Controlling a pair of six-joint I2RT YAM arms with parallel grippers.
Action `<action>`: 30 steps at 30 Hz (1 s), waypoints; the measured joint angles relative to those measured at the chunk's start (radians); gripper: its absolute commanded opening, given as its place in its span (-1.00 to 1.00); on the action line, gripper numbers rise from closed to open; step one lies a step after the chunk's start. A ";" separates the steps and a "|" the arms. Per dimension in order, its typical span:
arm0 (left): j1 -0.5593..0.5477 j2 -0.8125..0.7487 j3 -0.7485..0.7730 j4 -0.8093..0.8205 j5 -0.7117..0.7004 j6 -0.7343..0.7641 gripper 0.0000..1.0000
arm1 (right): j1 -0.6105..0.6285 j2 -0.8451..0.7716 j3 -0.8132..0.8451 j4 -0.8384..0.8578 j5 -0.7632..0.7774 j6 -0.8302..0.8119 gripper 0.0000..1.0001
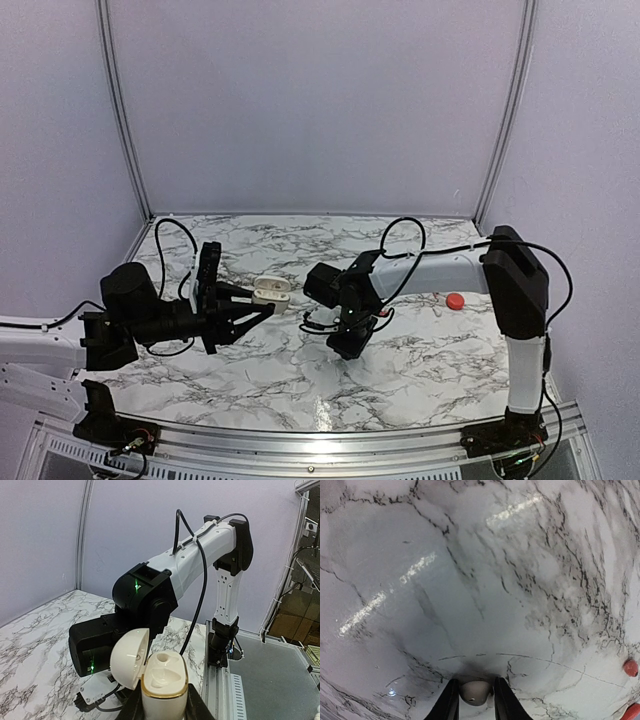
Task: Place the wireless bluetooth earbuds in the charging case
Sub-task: Pick up the right earbud from the center of the board, then insert the right earbud into the right side groove of the charging case.
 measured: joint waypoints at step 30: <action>0.005 -0.067 -0.035 0.031 -0.071 0.139 -1.00 | -0.010 -0.554 -0.006 0.371 -0.102 0.040 -0.73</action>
